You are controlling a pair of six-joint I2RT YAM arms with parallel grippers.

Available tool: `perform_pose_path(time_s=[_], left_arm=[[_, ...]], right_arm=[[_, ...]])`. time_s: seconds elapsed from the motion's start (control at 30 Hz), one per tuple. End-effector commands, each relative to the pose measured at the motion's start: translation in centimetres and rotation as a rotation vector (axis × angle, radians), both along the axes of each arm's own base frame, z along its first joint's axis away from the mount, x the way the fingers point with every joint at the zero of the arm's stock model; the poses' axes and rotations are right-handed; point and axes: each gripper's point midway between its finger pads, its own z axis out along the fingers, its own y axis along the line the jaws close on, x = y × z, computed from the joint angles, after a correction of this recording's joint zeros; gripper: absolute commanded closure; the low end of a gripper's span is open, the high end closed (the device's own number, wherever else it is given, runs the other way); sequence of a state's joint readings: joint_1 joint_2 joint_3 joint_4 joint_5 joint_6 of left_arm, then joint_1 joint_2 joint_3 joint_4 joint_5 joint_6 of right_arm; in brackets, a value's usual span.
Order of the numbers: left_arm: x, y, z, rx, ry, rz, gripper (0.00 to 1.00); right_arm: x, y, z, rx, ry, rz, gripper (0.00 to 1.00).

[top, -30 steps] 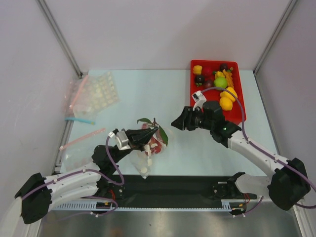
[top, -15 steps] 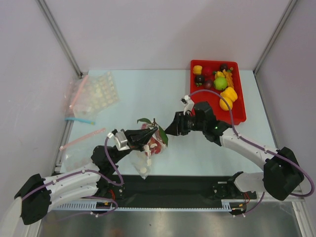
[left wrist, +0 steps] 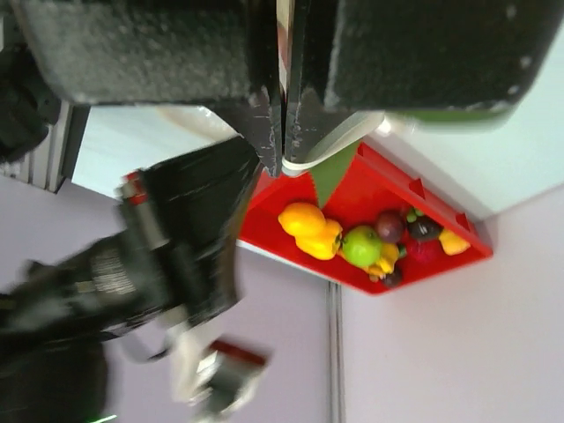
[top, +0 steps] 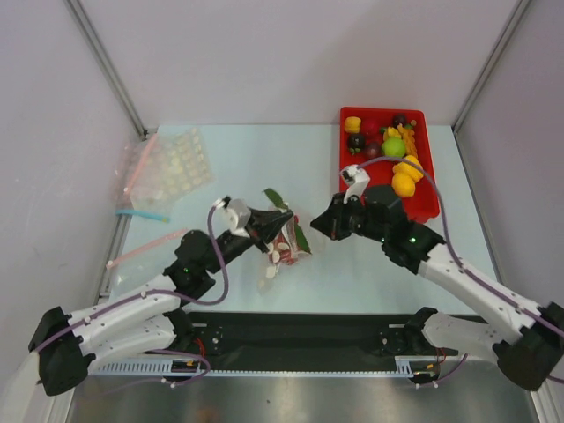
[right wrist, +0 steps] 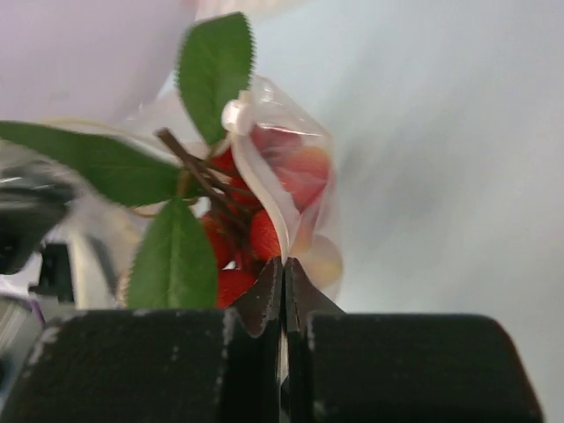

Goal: Place the food in the zip-top bag and seal the zipper
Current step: Adjust the zipper food storage bag at the center of the board.

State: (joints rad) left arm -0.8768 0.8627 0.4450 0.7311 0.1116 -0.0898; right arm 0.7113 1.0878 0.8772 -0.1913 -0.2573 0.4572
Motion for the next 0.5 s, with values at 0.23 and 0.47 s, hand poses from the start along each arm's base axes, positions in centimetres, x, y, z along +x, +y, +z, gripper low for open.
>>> perform_pose_path(time_s=[0.23,0.47], left_arm=[[4.1,-2.3,-4.7,0.458,0.519,0.176,1.0],[5.0,-1.1,-6.2,0.586,0.518,0.313,1.0]], right_arm=[[2.6,-3.9,7.5,-0.078,-0.238,-0.3,1.0],[2.5,-3.8,7.4,-0.128,-0.271,-0.382,1.0]])
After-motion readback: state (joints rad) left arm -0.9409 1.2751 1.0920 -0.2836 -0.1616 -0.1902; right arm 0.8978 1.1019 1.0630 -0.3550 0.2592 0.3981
